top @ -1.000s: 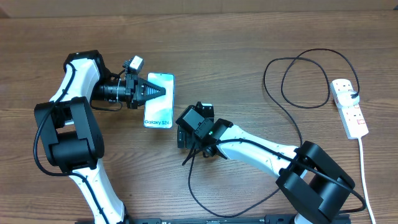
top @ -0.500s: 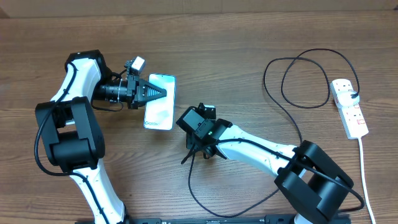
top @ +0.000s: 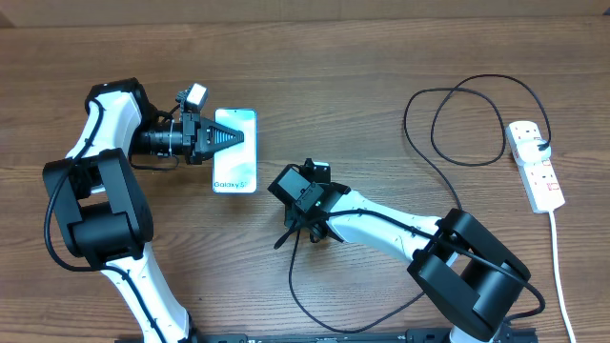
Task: Plug charger to phone and switch on socket
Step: 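Move the right gripper down over the black cable connector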
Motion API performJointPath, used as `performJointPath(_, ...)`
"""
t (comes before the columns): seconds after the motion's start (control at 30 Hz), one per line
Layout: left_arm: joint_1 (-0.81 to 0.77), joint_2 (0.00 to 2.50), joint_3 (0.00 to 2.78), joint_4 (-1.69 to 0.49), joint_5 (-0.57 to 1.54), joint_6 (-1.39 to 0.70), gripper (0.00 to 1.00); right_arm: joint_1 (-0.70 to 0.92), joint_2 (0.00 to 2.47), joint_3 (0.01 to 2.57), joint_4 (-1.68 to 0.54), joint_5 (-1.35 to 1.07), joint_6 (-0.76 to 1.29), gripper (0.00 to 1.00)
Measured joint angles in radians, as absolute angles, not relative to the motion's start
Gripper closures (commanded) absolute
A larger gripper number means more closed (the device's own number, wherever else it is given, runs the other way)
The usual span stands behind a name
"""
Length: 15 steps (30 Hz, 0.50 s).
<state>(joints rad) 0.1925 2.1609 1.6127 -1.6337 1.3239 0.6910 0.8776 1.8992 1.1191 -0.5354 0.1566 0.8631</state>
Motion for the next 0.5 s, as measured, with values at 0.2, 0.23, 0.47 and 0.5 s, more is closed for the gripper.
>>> performJointPath(0.2,0.192,2.161,1.613,-1.634,1.326,0.691,0.96,0.877,1.899,1.119,-0.541,0.138,0.863,0.96)
performJointPath(0.23,0.192,2.161,1.613,-1.634,1.327,0.691,0.96,0.877,1.899,1.119,-0.541,0.135,0.863,0.96)
performJointPath(0.47,0.192,2.16,1.613,-1.634,1.328,0.687,0.96,0.859,1.908,1.157,-0.634,0.137,0.813,0.96)
performJointPath(0.5,0.192,2.161,1.613,-1.633,1.329,0.687,0.96,0.846,1.913,1.176,-0.673,0.134,0.794,0.96)
